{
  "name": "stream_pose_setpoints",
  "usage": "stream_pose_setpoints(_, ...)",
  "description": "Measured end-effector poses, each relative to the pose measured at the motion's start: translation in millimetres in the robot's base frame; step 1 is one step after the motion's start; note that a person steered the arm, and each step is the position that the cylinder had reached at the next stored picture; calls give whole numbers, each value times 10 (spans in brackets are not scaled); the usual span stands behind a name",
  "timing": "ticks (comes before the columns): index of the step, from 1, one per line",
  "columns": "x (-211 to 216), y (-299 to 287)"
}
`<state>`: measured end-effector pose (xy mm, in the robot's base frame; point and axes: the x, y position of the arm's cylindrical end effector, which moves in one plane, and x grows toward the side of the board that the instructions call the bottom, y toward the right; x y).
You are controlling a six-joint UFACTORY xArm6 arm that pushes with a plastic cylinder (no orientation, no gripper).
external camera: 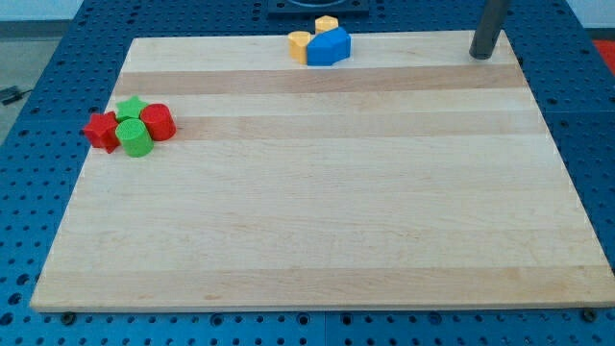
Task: Push the yellow hexagon above to the yellow heart
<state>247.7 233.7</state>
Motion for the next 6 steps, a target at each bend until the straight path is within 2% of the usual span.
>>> stream_pose_setpoints(2,-562,-572)
stream_pose_setpoints(6,-558,-1770)
